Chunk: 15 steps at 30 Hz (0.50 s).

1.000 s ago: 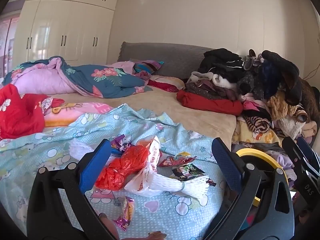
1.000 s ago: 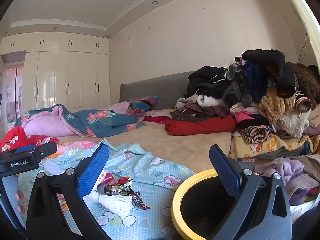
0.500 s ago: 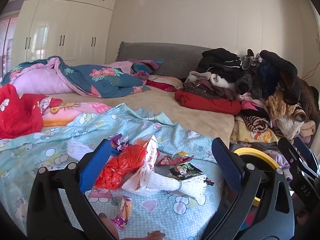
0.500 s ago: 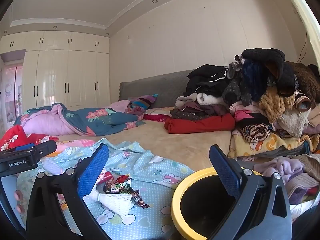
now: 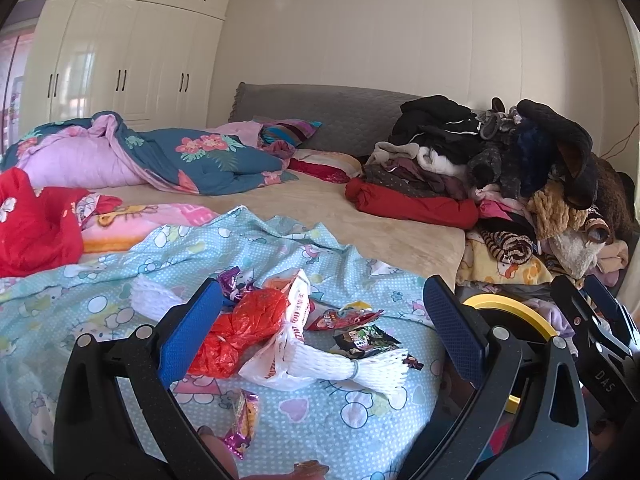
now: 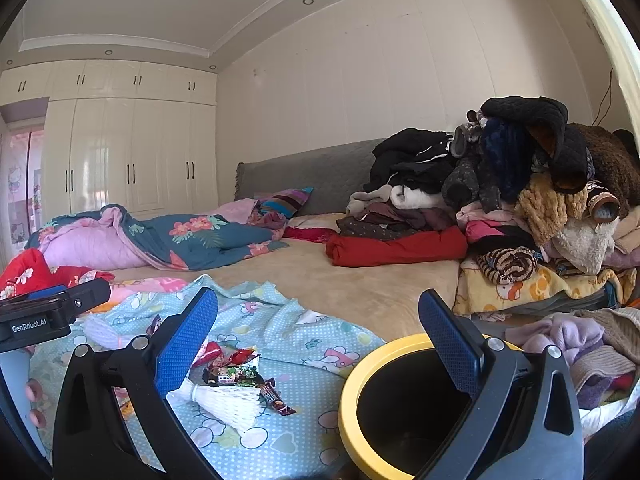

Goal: Collect trash

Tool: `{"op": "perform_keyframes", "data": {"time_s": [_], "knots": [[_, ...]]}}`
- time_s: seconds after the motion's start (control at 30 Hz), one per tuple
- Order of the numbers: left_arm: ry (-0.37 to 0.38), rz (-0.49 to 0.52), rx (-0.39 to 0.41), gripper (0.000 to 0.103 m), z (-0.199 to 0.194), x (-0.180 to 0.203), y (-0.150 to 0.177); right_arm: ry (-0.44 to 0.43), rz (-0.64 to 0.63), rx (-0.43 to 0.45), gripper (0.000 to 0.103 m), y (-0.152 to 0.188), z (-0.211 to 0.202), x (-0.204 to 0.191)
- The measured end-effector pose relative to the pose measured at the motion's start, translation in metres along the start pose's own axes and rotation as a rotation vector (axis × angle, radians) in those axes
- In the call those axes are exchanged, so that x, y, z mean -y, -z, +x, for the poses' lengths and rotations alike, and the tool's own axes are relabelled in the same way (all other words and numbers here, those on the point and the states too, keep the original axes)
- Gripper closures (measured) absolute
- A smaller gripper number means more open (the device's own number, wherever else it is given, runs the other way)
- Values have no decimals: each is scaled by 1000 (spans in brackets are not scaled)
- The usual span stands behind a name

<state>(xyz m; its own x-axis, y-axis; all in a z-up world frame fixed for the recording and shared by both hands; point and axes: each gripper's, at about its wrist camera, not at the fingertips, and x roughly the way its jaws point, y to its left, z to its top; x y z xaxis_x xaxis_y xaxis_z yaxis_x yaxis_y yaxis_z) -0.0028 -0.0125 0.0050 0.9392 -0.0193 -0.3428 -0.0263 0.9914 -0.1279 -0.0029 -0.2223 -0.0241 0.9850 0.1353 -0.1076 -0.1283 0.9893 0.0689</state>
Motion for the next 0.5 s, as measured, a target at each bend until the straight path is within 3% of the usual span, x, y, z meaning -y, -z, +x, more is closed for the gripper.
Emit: {"op": "perform_keyframes", "data": {"time_s": [0.5], "knots": [[0,-4,-1,11,0,0,0,2,0,-3,5,0,-1,2]]}}
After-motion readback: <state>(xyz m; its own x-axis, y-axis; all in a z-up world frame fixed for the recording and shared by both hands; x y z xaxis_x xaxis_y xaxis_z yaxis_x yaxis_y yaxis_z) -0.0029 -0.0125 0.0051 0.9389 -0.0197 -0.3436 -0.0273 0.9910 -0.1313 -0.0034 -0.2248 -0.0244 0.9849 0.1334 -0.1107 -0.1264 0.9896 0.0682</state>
